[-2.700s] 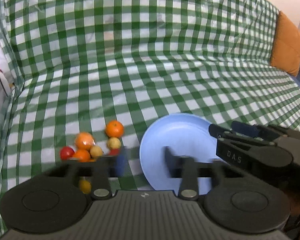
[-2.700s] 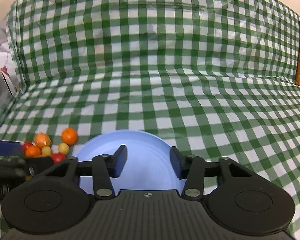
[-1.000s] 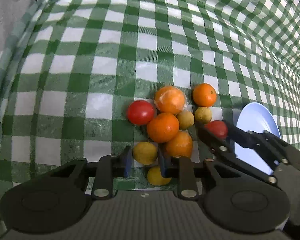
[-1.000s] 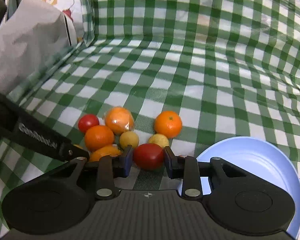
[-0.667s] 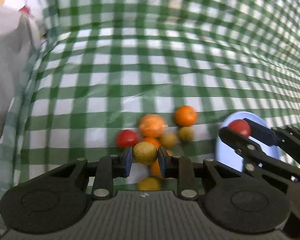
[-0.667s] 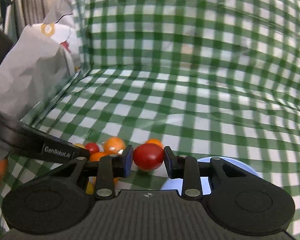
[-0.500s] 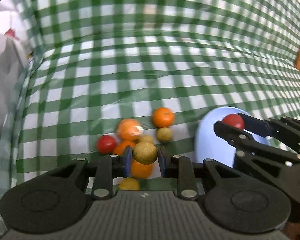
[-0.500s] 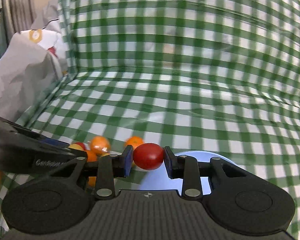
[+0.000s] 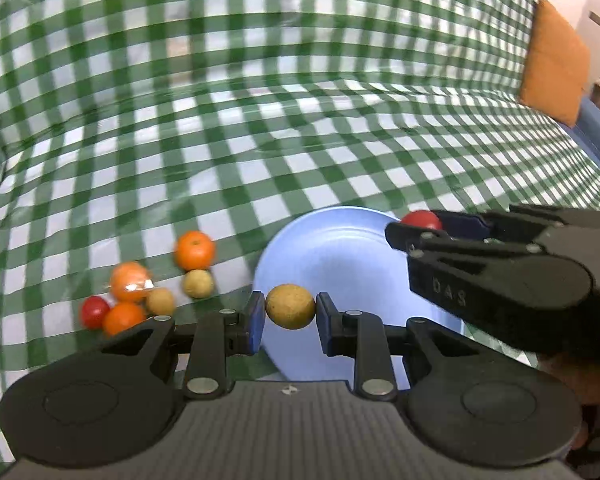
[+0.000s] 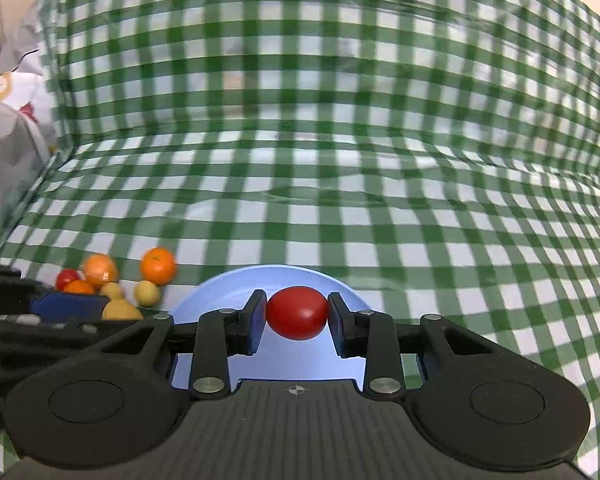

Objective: Organize fruits
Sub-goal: 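Carry both fruits over the blue plate and open the right tool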

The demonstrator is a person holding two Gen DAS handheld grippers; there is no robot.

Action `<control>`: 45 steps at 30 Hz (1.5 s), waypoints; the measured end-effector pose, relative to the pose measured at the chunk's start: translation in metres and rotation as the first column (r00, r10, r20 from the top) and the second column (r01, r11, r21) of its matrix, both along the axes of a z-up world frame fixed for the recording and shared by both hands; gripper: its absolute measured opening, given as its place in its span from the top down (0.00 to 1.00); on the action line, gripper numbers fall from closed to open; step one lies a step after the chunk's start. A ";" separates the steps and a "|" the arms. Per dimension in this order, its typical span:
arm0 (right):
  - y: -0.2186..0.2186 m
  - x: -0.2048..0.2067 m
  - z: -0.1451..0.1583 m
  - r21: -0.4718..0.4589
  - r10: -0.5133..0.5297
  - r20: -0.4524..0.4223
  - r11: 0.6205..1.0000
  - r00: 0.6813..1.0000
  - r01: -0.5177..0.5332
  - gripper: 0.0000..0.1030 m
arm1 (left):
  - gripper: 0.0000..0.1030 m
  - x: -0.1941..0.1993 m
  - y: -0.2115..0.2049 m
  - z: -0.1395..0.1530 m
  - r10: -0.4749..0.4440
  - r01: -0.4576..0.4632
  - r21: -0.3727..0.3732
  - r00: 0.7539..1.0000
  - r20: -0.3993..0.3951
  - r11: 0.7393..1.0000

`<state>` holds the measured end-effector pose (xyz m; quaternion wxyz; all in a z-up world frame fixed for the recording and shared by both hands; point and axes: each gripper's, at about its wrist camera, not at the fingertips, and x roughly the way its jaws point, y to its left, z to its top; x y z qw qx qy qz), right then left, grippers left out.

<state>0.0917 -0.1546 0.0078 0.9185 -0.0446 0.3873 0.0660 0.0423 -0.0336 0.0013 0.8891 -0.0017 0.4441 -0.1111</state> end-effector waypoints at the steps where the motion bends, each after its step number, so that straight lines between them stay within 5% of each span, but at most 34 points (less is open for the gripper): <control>1: -0.003 0.000 0.000 0.000 -0.008 -0.001 1.000 1.000 0.008 0.67 | 0.71 0.000 -0.004 -0.001 -0.007 0.007 0.001 1.000 -0.001 1.000; 45: -0.026 0.007 -0.013 -0.018 -0.066 -0.032 0.998 0.997 0.066 0.67 | 0.71 0.002 -0.046 -0.010 -0.113 0.113 0.010 0.993 0.022 0.994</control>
